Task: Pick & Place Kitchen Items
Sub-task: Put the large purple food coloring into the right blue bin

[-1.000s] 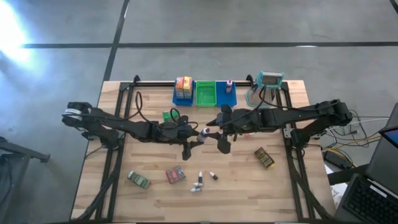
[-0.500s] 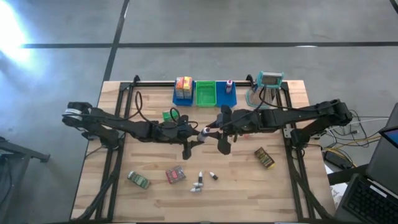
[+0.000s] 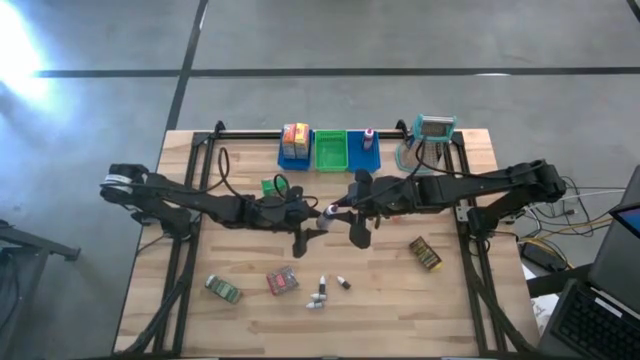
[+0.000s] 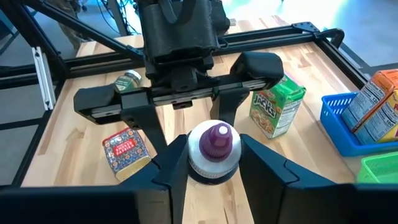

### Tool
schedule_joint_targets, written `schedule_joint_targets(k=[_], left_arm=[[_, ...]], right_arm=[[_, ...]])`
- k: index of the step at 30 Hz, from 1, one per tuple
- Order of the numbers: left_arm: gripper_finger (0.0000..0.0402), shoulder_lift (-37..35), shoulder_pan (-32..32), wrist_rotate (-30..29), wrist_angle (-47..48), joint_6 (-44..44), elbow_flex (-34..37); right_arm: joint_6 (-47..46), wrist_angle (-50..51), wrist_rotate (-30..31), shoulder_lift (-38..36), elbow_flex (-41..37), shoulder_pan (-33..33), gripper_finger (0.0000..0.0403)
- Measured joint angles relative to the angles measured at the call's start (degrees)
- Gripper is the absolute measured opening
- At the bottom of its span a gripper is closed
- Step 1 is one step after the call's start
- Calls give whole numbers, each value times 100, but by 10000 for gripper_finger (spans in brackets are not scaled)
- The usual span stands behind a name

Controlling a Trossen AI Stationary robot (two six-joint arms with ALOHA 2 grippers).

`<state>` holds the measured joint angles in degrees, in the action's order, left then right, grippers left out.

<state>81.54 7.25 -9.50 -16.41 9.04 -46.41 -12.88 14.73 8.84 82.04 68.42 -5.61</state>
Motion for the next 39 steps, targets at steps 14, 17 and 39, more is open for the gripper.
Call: schedule_joint_targets(k=[14, 17, 39], left_arm=[[266, -18, 0, -367, 112, -90, 68], [268, -22, 4, -468, 85, -90, 69], [268, -464, -11, -1845, 977, 284, 124]], right_arm=[[-18, 680, 29, -38, -1, 96, 110], [-22, 681, 44, -55, -2, 101, 111], [-197, 1939, -27, -203, 18, 1478, 111]])
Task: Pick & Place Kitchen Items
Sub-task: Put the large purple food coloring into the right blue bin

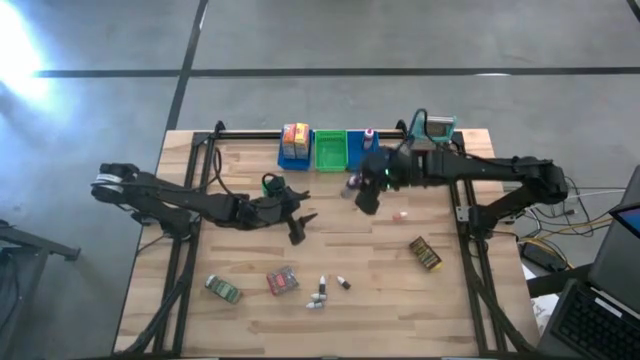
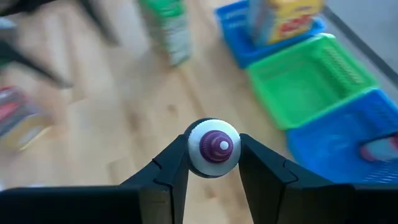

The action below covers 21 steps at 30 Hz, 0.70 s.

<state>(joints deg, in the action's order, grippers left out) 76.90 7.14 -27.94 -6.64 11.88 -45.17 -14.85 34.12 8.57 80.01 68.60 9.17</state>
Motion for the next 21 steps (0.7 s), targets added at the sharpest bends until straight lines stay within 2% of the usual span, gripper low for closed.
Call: schedule_joint_targets(k=[7, 10, 15, 21], left_arm=[[268, 4, -2, -3, -50, 8, 0], [268, 4, -2, -11, -132, 12, 0], [268, 7, -2, -18, -238, 15, 0], [268, 9, -2, -22, -234, 13, 32]], right_arm=[[656, 28, -735, 96, 104, 1181, 109], [913, 11, -875, 187, 268, 1523, 109], [1826, 194, -1171, 591, 741, 1788, 109], [2859, 1017, -1122, 1539, 1822, 1989, 109]])
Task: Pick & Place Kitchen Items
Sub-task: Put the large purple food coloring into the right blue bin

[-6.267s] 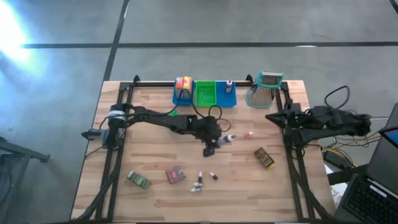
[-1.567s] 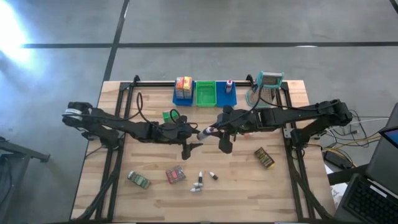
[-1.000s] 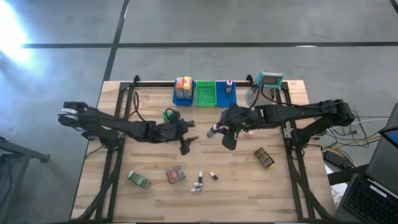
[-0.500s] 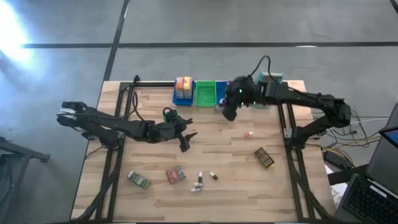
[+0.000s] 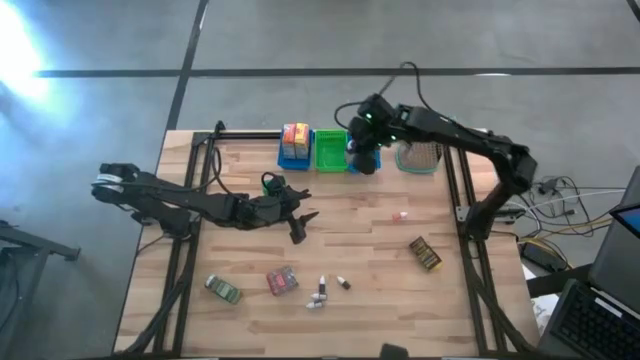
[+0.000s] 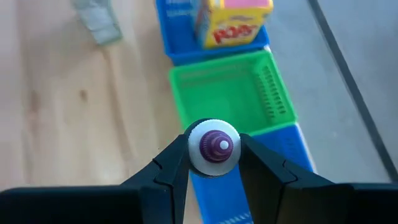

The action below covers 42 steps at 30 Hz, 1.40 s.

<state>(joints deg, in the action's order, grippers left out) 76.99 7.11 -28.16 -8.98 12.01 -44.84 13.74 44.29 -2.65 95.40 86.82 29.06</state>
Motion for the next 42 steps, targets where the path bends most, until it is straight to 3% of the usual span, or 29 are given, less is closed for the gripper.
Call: schedule_joint_targets(k=[5, 11, 26, 36, 42], left_arm=[[268, 0, 0, -2, 17, -2, 29], [268, 0, 0, -4, 19, -104, 31], [268, 0, -45, -6, -146, -304, 31], [268, 0, -111, -7, -193, -304, 31], [268, 0, -111, -5, -193, -304, 31]], right_arm=[[413, 443, -53, 654, 807, 288, 109], [697, 522, -227, 1041, 1151, 596, 109], [1248, 115, -815, 1132, 842, 1239, 109], [1589, -163, -872, 1132, 442, 1356, 109], [1539, -441, -1246, 1134, 287, 1456, 109]])
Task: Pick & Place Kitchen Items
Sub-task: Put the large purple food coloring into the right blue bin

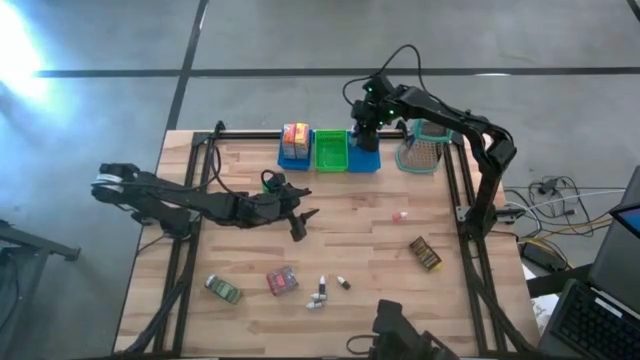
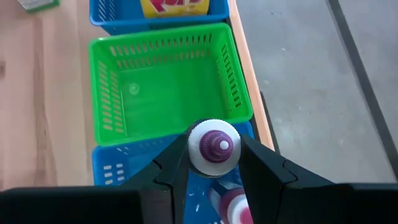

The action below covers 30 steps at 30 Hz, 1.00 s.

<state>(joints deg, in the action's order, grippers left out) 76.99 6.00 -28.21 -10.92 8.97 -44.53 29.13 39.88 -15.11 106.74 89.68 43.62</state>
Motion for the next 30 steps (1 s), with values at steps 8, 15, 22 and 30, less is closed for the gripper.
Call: schedule_joint_targets(k=[8, 15, 22, 30], left_arm=[[268, 0, -2, 1, 0, 0, 0], [268, 0, -4, 1, -13, 0, 0], [268, 0, -51, 1, -67, 2, 0], [268, 2, -66, 1, -111, 3, 0]], right_arm=[[114, -262, -16, 4, -299, 49, 109], [111, -558, -16, 4, -507, 175, 109], [111, -731, -39, 7, -733, 242, 109], [116, -1241, -173, 11, -1001, 253, 109]])
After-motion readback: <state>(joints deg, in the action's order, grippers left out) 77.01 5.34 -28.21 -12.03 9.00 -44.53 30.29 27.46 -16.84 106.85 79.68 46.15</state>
